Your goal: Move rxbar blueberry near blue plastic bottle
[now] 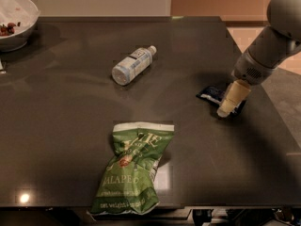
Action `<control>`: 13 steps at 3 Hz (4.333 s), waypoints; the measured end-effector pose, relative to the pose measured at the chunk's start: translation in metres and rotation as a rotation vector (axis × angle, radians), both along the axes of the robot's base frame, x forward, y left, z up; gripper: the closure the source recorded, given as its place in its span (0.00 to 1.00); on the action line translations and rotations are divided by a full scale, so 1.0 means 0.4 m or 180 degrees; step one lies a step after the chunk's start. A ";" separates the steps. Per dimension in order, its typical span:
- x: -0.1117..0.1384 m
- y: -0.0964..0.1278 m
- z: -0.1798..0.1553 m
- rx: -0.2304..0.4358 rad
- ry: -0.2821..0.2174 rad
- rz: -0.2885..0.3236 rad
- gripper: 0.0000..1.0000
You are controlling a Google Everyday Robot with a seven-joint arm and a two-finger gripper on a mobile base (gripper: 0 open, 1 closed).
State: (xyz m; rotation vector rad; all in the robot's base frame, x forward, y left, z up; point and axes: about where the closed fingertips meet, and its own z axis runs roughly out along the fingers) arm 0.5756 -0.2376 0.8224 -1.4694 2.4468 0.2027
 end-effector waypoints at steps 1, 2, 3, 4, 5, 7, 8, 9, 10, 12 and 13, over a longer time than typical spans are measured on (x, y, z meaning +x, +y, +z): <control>-0.005 0.001 -0.012 0.0009 0.0011 0.0009 0.17; -0.010 0.001 -0.008 0.0025 0.0009 0.0014 0.41; -0.010 0.002 -0.001 0.0030 0.0007 0.0018 0.64; -0.010 0.003 0.014 0.0031 0.0006 0.0020 0.88; 0.013 0.046 0.048 0.0047 -0.0036 0.0138 1.00; 0.102 0.169 0.119 0.0144 -0.0154 0.0417 1.00; 0.155 0.240 0.134 0.0228 -0.0181 0.0527 1.00; 0.187 0.307 0.136 0.0309 -0.0184 0.0633 1.00; 0.204 0.369 0.127 0.0386 -0.0172 0.0736 1.00; 0.203 0.440 0.086 0.0468 -0.0091 0.0863 0.59; 0.206 0.444 0.080 0.0471 -0.0088 0.0866 0.36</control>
Offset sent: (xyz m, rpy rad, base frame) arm -0.0072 -0.0020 0.0031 0.0130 -0.0032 0.0024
